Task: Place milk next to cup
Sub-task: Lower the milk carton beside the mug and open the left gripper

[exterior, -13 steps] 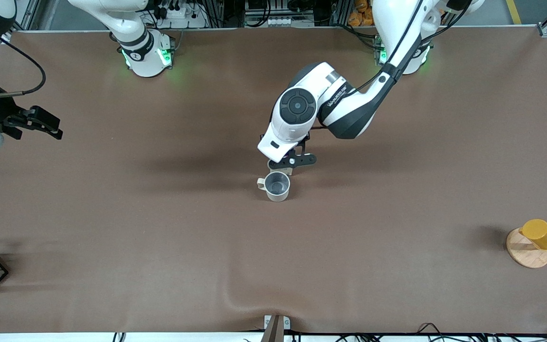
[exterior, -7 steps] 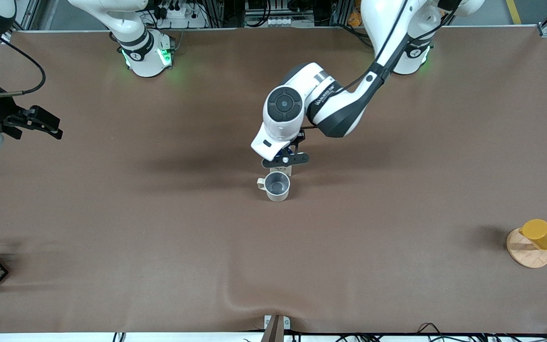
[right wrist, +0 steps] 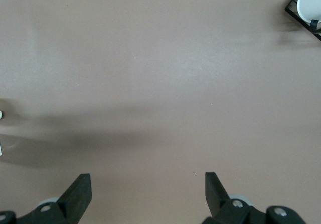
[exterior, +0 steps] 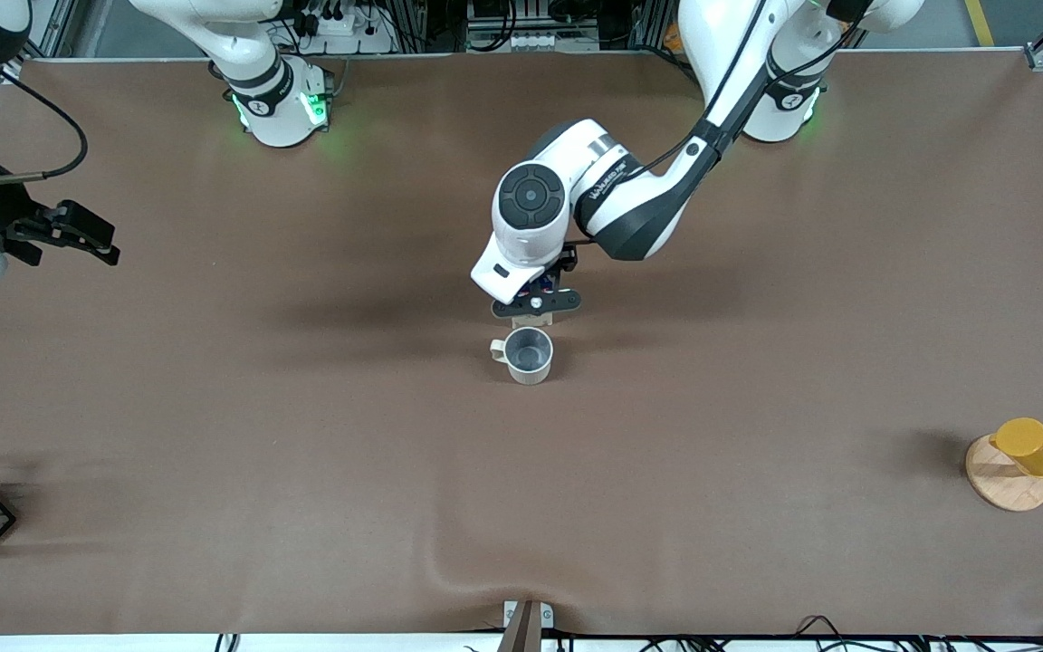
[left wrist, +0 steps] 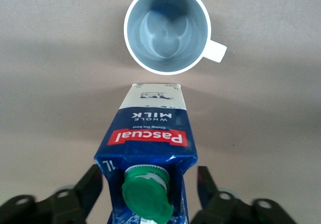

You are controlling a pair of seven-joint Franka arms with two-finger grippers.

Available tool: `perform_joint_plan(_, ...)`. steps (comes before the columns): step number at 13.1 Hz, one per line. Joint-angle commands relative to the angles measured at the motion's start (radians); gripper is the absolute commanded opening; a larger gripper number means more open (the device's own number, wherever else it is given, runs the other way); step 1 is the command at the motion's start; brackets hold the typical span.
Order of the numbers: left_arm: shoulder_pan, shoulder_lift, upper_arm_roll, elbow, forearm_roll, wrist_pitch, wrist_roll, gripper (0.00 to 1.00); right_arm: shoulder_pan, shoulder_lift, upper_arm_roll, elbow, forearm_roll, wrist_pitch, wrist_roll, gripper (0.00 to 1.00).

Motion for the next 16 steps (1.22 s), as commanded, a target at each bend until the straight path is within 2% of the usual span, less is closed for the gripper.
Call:
perform_joint_plan(1,-0.016,0.002,0.010,0.032,0.036,-0.002,-0.029,1.00,-0.014,-0.002,0.011,0.010,0.003,-0.014,-0.013,1.00)
perform_joint_plan(7,0.023,-0.130,0.017,0.025,0.061,-0.050,-0.029,1.00,-0.017,0.005,0.010,0.010,0.003,-0.014,-0.015,1.00)
perform_joint_plan(12,0.164,-0.285,0.017,0.024,0.065,-0.132,0.021,1.00,-0.019,0.006,0.010,0.014,0.003,-0.014,-0.016,1.00)
perform_joint_plan(16,0.335,-0.399,0.016,0.022,0.065,-0.229,0.210,1.00,-0.014,0.014,0.010,0.011,0.003,-0.013,-0.013,1.00)
